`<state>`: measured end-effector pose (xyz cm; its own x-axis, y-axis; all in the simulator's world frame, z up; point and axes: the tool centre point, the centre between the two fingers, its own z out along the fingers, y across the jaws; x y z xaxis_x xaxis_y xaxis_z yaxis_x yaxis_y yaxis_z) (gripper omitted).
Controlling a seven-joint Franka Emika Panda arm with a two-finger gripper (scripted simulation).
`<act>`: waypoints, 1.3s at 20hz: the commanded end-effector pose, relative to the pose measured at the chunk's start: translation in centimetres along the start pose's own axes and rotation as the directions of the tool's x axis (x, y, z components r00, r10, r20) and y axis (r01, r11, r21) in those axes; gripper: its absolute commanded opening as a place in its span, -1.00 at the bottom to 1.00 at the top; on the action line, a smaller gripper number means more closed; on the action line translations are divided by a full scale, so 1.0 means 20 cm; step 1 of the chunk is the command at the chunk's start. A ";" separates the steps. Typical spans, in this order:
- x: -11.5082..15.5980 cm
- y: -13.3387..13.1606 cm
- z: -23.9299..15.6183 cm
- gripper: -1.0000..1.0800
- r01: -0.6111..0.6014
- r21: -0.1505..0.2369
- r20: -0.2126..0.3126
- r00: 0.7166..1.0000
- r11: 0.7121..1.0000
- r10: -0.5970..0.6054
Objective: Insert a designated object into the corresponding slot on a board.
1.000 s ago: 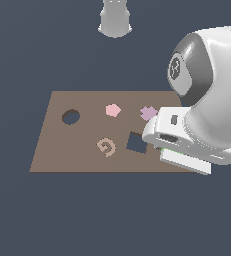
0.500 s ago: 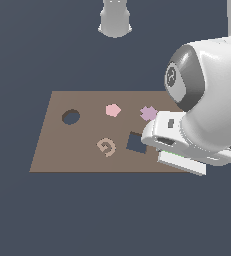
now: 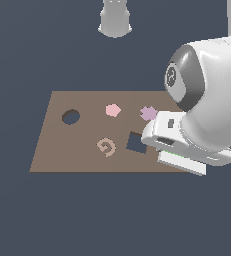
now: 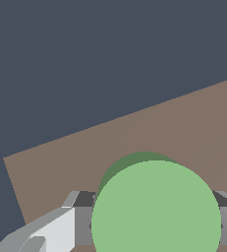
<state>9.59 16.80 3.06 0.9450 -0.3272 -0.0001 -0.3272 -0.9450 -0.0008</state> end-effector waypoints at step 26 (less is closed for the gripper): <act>0.33 0.81 -0.03 -1.00 -0.657 0.001 -0.001 0.754 0.754 0.657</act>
<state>10.84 0.67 3.50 0.5456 -0.8380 -0.0001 -0.8380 -0.5456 -0.0009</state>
